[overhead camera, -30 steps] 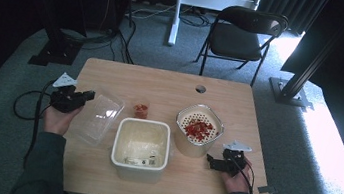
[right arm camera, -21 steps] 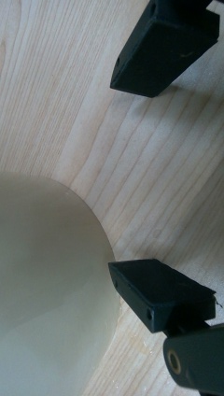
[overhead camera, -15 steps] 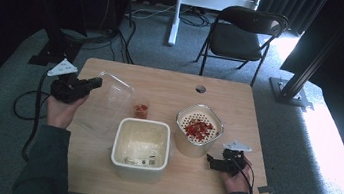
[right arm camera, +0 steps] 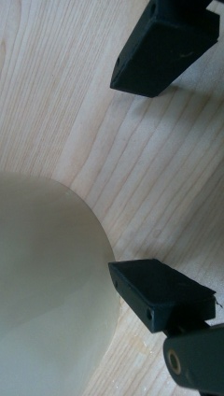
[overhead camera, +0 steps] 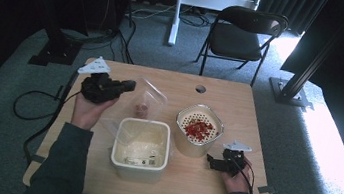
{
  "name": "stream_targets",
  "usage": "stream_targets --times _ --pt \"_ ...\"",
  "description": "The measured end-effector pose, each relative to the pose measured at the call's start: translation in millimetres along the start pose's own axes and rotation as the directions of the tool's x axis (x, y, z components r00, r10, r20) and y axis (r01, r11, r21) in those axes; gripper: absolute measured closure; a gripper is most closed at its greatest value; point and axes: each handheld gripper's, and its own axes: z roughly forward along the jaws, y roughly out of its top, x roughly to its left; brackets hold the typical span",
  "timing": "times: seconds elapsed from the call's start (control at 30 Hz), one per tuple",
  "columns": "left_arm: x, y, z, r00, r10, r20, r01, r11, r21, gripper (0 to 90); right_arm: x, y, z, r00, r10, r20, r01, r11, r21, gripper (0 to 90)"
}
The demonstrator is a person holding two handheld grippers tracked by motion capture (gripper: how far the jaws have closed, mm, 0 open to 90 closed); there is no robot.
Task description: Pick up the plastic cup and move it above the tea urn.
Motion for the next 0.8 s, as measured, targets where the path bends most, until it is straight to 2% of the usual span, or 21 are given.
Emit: stream_targets --times 0.1,0.13,0.17,0.2,0.27,0.4,0.5,0.53,0.67,0.8 --pt "-13.7 0.9 18.0 0.9983 0.008 0.058 -0.009 0.9998 0.016 86.8 0.0 0.0 0.0 1.0000 0.000 0.000 0.000 1.000 0.000 11.0" --pt "-16.2 0.3 24.0 0.9958 0.005 0.091 -0.006 0.9999 0.013 85.5 0.0 0.0 0.0 1.0000 0.000 0.000 0.000 1.000 0.000 11.0" --pt "-17.7 -0.5 29.4 0.9928 0.004 0.120 -0.006 0.9999 0.014 81.3 0.0 0.0 0.0 1.0000 0.000 0.000 0.000 1.000 0.000 11.0" --pt "-19.4 -1.5 33.7 0.9919 0.019 0.125 -0.021 0.9996 0.016 74.7 0.0 0.0 0.0 1.0000 0.000 0.000 0.000 1.000 0.000 10.9" --pt "-19.4 -4.0 39.0 0.9921 0.019 0.124 -0.021 0.9996 0.018 64.9 0.0 0.0 0.0 1.0000 0.000 0.000 0.000 1.000 0.000 10.9" --pt "-14.4 -8.2 38.9 0.9932 0.018 0.115 -0.021 0.9995 0.024 60.0 0.0 0.0 0.0 1.0000 0.000 0.000 0.000 1.000 0.000 10.9" --pt "-13.3 -11.5 34.7 0.9944 0.046 0.096 -0.049 0.9982 0.033 55.9 0.0 0.0 0.0 1.0000 0.000 0.000 0.000 1.000 0.000 10.9" --pt "-12.5 -13.1 33.6 0.9936 0.047 0.102 -0.052 0.9979 0.039 55.8 0.0 0.0 0.0 1.0000 0.000 0.000 0.000 1.000 0.000 10.9" --pt "-9.2 -23.4 35.0 0.9961 0.047 0.075 -0.054 0.9941 0.094 55.0 0.0 0.0 0.0 1.0000 0.000 0.000 0.000 1.000 0.000 11.0" --pt "-3.9 -33.4 39.4 0.9969 0.020 0.076 -0.028 0.9936 0.109 57.7 0.1 0.0 0.1 1.0000 0.000 0.001 0.000 1.000 -0.001 11.0"
